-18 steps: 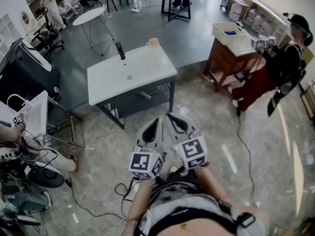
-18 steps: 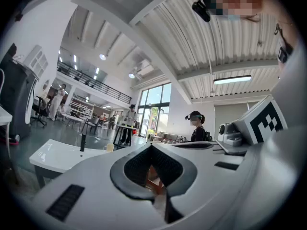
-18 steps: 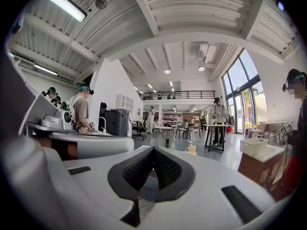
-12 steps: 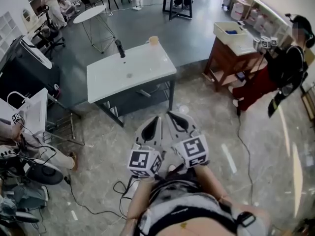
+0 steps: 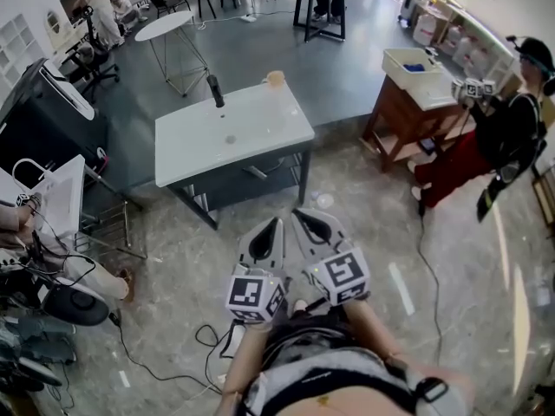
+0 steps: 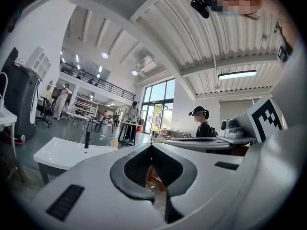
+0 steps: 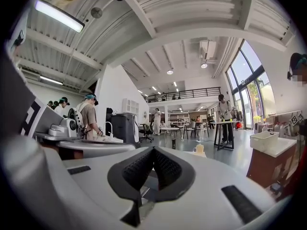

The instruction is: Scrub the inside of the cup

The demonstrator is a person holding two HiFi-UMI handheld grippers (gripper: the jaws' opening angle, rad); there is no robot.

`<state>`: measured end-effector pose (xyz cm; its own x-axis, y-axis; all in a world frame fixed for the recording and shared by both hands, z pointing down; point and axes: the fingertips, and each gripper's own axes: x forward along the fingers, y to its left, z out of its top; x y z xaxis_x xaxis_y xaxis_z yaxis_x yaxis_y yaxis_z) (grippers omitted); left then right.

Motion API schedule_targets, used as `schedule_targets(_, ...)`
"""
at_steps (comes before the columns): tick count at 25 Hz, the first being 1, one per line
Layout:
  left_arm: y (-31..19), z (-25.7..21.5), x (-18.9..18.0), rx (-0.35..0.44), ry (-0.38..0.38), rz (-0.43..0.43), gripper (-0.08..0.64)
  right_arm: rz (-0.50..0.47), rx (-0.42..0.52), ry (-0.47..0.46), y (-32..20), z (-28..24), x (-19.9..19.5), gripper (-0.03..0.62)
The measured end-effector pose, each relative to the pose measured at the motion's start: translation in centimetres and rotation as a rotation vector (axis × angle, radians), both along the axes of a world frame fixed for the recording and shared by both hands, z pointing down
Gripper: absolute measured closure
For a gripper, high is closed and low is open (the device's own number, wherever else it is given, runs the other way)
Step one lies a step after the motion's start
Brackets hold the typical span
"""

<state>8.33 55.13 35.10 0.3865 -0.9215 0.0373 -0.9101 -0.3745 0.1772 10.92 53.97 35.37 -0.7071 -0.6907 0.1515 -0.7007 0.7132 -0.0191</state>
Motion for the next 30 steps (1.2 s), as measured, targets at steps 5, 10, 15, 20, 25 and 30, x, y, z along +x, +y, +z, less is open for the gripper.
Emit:
schedule_targets(5,-2.8,0.6,-1.2,-0.003,0.011,0.019,0.566,0.017,-0.006,-0.014,-2.4,0.3,-1.2,0.589)
schedule_targets(10,-7.7,-0.1,-3.1,0.022,0.009,0.063,0.566,0.062,0.017,-0.007,-6.9,0.0,-3.5,0.589)
schedule_targets(15,-12.0,0.6,-5.4,0.018,0.001,0.111,0.566,0.1,0.016,-0.002,-10.8,0.7,-6.0,0.589)
schedule_targets(20,-15.1,1.2,-7.0,-0.002,0.012,0.151,0.566,0.132,-0.002,0.009,-14.0,1.6,-7.7,0.589)
schedule_targets(25,-16.7,2.0,-8.5,-0.011,0.01,0.196,0.566,0.163,-0.011,0.005,-16.1,2.4,-9.6,0.589)
schedule_targets(30,-18.6,2.5,-10.5,-0.009,-0.002,0.216,0.566,0.197,-0.008,0.009,-17.8,3.0,-11.0,0.589)
